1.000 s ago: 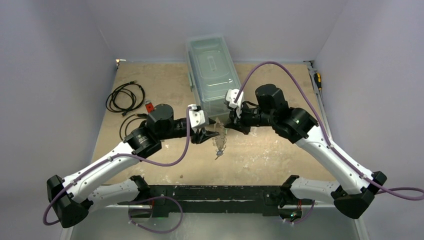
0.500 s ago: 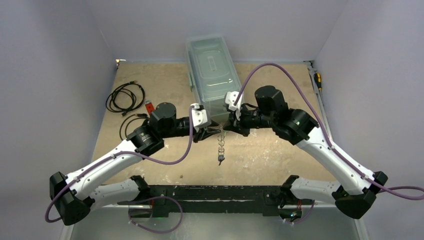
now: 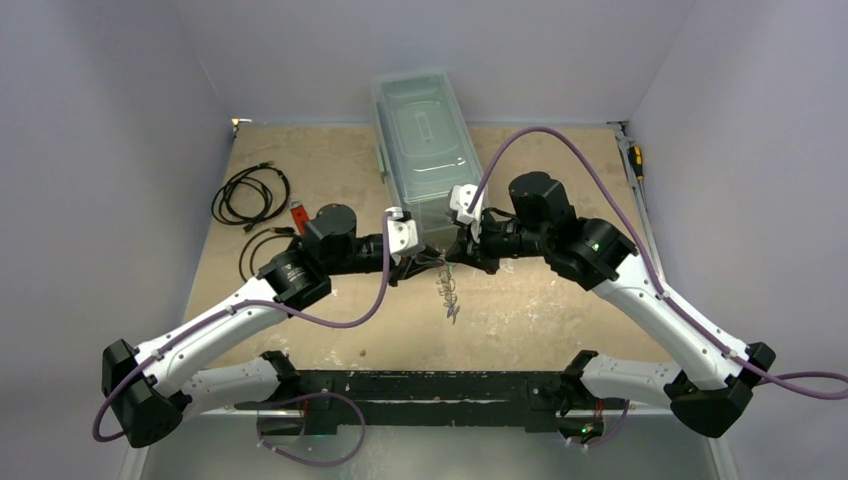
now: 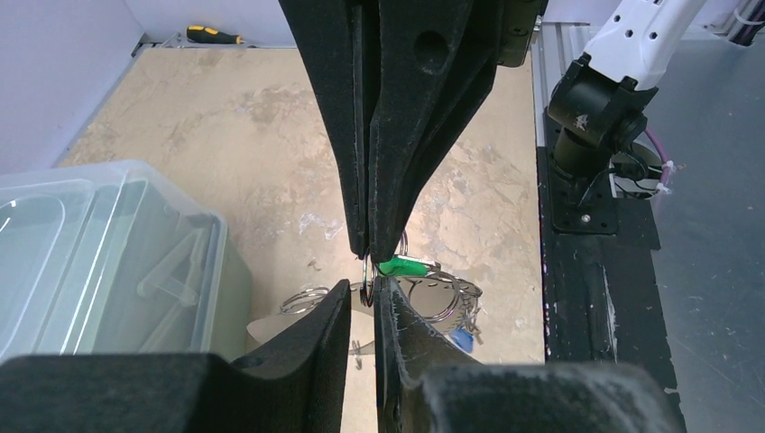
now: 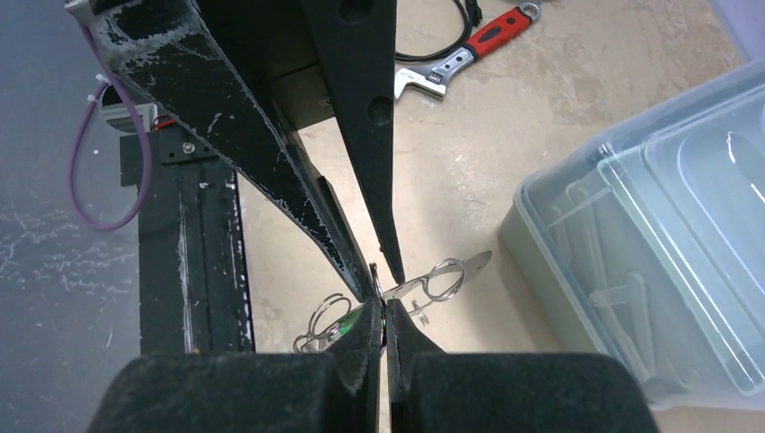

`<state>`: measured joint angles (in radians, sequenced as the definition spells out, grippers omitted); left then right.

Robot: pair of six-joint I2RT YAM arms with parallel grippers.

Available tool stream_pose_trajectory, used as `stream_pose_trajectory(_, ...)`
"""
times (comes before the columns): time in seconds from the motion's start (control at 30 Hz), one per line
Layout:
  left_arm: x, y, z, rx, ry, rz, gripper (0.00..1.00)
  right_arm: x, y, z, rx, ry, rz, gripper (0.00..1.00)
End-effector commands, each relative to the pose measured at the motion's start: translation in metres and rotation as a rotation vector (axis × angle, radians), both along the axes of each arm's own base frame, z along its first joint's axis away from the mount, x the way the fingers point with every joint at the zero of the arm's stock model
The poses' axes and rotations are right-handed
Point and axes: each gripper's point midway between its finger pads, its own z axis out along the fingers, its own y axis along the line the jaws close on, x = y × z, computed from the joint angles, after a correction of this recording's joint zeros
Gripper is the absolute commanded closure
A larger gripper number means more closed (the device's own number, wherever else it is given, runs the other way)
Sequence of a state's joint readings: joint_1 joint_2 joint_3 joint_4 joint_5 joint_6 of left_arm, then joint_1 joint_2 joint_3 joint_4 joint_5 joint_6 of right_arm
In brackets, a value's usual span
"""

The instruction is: Put the keys on the keyring

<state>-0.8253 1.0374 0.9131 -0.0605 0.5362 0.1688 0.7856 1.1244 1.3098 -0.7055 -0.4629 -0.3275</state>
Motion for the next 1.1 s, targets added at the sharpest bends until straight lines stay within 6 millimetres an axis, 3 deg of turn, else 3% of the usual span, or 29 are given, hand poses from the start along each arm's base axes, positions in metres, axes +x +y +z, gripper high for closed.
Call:
stream_pose_trajectory(0.0, 0.003, -0.006, 0.026, -0.056, -0.057, -0.017, 0.86, -0.012, 0.005, 0.030, 0.073, -0.047, 0.065, 1.00)
stream_pose_trajectory(0.27, 0.001, -0.007, 0.024, -0.054, -0.051, -0.027, 0.86, -0.019, 0.007, 0.034, 0.090, -0.047, 0.093, 1.00)
stream_pose_trajectory(0.47, -0.002, -0.007, 0.022, -0.052, -0.039, -0.042, 0.95, -0.018, 0.009, 0.034, 0.096, -0.055, 0.097, 1.00)
stream_pose_trajectory(0.53, -0.001, -0.009, 0.028, -0.076, -0.059, -0.045, 1.00, -0.017, 0.010, 0.035, 0.100, -0.059, 0.097, 1.00)
stream_pose_trajectory(0.77, 0.001, 0.001, 0.048, -0.169, -0.076, 0.026, 1.00, -0.011, 0.007, 0.037, 0.116, -0.087, 0.052, 1.00)
stream_pose_trajectory(0.8, 0.000, 0.002, 0.051, -0.183, -0.076, 0.033, 1.00, -0.009, 0.006, 0.038, 0.124, -0.094, 0.038, 0.96)
stream_pose_trajectory(0.87, 0.000, 0.004, 0.055, -0.196, -0.073, 0.044, 1.00, -0.007, 0.004, 0.040, 0.141, -0.110, 0.014, 0.75)
stream_pose_trajectory(0.93, 0.000, 0.006, 0.058, -0.209, -0.073, 0.050, 1.00, -0.010, 0.003, 0.041, 0.163, -0.097, 0.004, 0.61)
stream_pose_trajectory(1.07, -0.001, 0.010, 0.063, -0.229, -0.080, 0.066, 1.00, -0.014, 0.000, 0.048, 0.201, -0.117, 0.006, 0.49)
